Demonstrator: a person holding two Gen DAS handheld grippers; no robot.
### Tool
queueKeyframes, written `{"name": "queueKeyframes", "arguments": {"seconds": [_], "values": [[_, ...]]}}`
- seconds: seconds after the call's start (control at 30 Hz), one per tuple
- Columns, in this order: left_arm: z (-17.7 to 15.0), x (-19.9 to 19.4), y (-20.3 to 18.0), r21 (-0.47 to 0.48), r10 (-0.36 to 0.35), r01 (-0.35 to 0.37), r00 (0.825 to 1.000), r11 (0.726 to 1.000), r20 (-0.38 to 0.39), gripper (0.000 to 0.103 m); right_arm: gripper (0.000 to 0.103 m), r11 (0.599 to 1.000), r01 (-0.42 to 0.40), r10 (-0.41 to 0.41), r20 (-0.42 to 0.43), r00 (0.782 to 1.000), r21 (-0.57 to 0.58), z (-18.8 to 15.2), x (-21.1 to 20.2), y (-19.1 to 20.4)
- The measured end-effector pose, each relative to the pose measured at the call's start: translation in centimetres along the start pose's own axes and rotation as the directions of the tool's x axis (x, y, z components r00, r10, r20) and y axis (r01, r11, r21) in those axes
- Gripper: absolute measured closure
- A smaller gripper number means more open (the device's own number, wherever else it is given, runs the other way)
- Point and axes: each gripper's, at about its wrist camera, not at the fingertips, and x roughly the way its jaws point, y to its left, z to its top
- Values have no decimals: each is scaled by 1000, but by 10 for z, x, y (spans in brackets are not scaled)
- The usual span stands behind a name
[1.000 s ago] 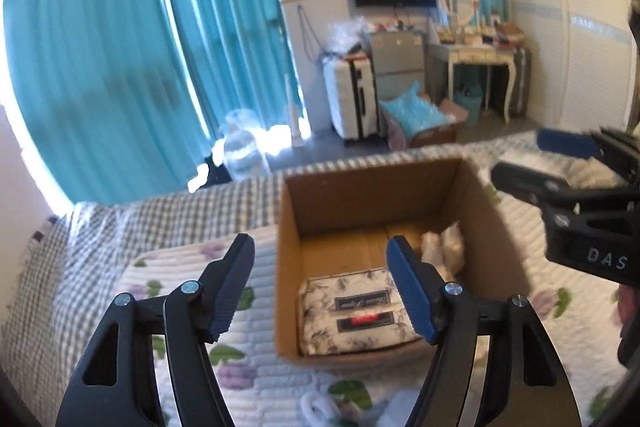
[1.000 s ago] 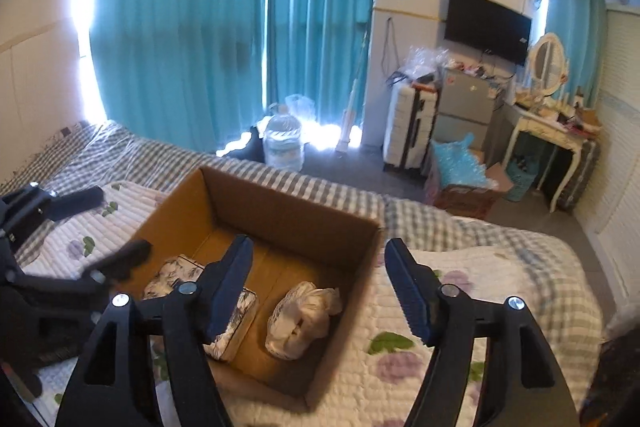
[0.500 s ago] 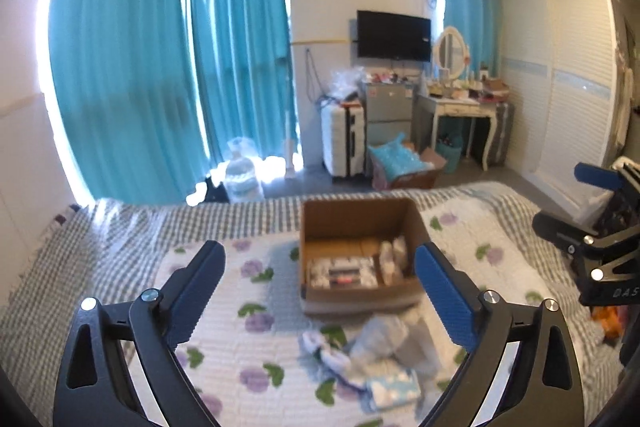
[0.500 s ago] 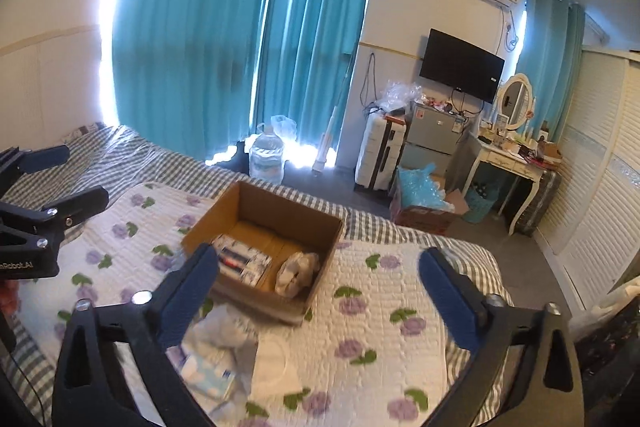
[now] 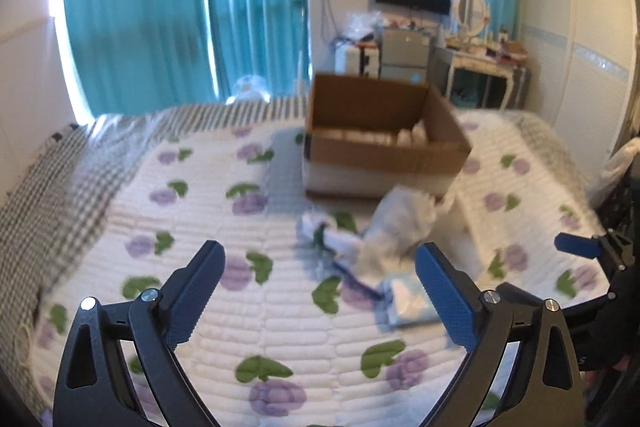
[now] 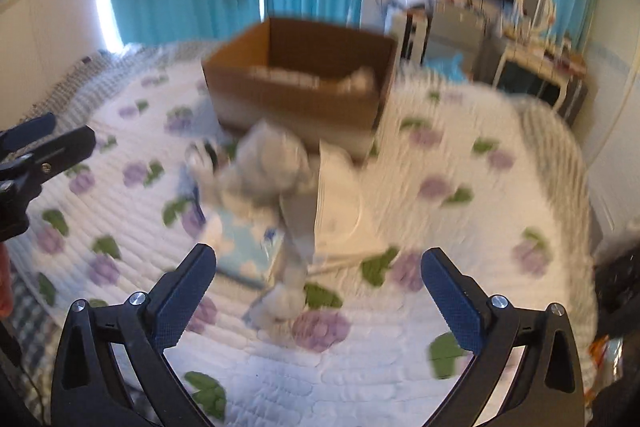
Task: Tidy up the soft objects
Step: 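Grasp the blue tissue pack with the left gripper while the right grasps a white sock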
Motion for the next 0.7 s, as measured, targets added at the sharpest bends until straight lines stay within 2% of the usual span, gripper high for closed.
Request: {"name": "queueKeyframes", "arguments": {"seconds": [0.07,0.13,0.2,0.37,0.43,0.5,0.53,0.57,0.7], "values": [[-14,12,0,-10,-18,18,1000,1000,-25,5,4,1000,11,-11,-35,999,2,-7,22,0],[-27,26,1,-18,-21,20,998,1000,-58,5,14,1000,-11,13,-82,997,16,-13,40,-1],[-39,37,2,-12,-24,23,996,1000,-91,5,19,998,-41,45,-121,992,36,-17,55,-2],[-52,53,1,2,-31,31,990,1000,-141,5,29,992,-111,119,-173,978,57,-24,77,4],[-55,55,0,3,-35,36,988,999,-150,5,37,990,-131,140,-202,969,56,-26,86,7],[-56,54,-1,10,-37,39,987,999,-155,5,44,988,-141,150,-217,965,55,-28,91,9],[-56,55,-1,11,-40,42,987,999,-155,5,57,989,-138,146,-220,964,50,-29,91,10],[-56,53,-1,11,-42,44,987,999,-155,5,65,990,-134,141,-223,965,46,-29,92,11],[-54,49,-4,14,-49,51,987,999,-156,5,70,989,-148,151,-209,966,31,-29,82,13]]}}
